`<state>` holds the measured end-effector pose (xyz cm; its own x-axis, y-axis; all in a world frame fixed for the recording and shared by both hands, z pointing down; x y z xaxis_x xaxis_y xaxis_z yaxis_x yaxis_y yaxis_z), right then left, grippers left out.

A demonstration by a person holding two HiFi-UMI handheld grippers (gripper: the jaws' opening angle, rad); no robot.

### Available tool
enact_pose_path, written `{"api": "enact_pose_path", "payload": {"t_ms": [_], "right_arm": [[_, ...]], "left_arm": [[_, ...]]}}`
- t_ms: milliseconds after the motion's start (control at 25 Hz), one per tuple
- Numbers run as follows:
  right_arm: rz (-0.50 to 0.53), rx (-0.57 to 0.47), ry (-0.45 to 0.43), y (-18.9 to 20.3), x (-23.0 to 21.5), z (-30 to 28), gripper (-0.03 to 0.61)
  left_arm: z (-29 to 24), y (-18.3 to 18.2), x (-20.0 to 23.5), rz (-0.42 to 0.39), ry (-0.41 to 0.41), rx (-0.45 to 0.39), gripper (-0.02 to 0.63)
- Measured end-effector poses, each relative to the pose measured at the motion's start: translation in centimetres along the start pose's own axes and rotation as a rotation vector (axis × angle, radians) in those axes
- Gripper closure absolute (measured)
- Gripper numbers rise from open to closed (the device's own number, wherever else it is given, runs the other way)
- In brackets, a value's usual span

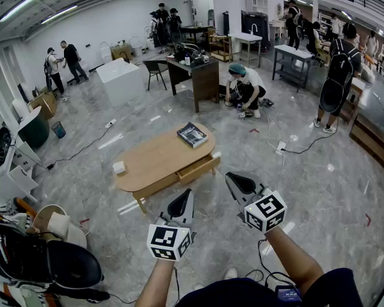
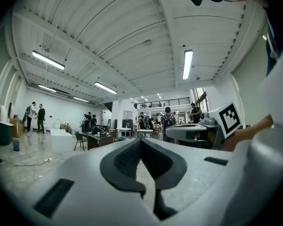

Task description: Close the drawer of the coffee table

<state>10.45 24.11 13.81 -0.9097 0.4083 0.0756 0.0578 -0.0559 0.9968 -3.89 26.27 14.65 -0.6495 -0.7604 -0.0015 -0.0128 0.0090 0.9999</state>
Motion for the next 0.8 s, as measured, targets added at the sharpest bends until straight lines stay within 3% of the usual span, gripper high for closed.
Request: {"api": "enact_pose_path", "payload": {"t_ms": [800], "right_arm": [[-0.059, -0.019, -0.069, 3.1, -7.8, -0.3, 0.56]], "left_arm": [[-7.2, 1.6, -2.1, 0.01, -0.078, 0.023, 0.615]]}}
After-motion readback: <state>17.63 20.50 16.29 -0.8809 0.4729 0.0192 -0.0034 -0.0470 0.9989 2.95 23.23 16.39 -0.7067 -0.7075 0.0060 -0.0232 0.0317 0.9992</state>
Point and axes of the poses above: the fingertips, and each gripper's own axes: z backward along the fingers, x to its left, y out of its underside, the point moved 3 cm from there along z, backward along the fingers, and after that the axes turned 11 degrees about y, right-handed, at the moved point
